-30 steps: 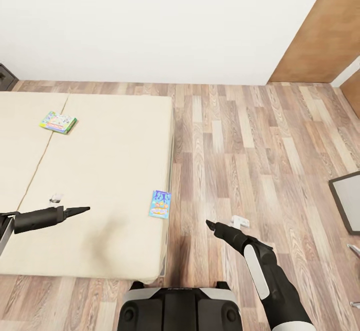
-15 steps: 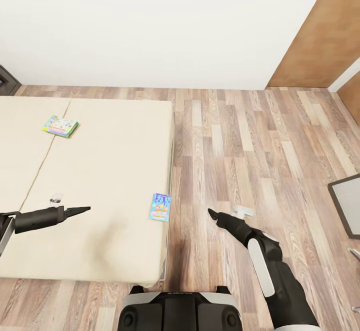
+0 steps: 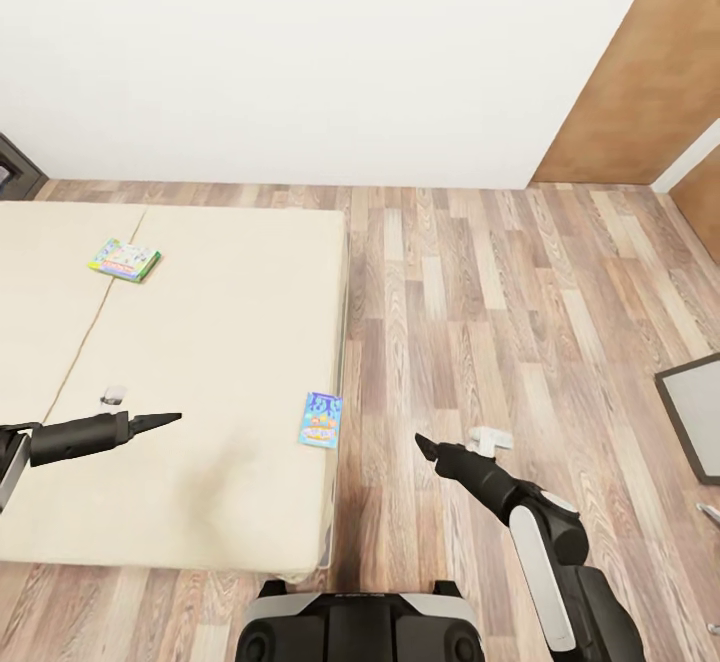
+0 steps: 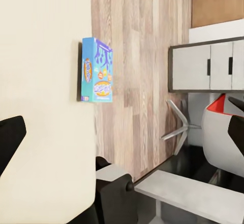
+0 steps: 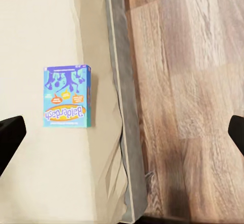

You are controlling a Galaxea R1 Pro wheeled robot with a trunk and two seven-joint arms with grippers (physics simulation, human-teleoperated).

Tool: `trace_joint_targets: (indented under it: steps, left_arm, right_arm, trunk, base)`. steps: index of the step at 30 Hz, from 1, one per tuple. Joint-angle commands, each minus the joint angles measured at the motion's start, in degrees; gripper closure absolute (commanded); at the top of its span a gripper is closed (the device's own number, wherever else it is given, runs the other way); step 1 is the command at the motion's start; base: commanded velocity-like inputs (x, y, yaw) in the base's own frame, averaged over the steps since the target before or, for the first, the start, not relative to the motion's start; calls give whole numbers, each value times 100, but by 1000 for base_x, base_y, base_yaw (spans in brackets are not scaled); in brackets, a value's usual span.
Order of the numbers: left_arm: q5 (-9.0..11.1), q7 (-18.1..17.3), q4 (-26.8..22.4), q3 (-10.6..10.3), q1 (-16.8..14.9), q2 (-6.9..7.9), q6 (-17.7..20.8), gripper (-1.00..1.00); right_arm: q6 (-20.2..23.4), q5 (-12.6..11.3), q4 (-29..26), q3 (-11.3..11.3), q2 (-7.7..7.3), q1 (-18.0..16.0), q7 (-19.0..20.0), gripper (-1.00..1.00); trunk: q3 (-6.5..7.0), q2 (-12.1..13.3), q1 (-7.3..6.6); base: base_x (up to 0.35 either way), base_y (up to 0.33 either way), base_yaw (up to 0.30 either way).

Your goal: Put all the toys in the child's room - the three board games (two on the bed and one on the table), the two jigsaw puzzles on the table, and the tennis ball on the table - inside the toy box on the table in the child's room.

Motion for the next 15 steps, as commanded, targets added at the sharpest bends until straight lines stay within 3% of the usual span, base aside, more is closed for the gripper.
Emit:
trace_joint_targets:
  steps: [1, 15]
  left_arm:
    - [-27, -33, -1, 11, -4, -4, 60, -100]
    - [-13, -37, -6, 8, -4, -25, 58, -100]
  right_arm:
    - [37, 7, -7, -17, 5, -2, 41, -100]
    - [42, 11, -13, -6, 7, 4, 63, -100]
  trunk:
    - [3, -9, 4]
    - [136, -9, 4]
  base:
    - [0, 0, 0]
    - [0, 0, 0]
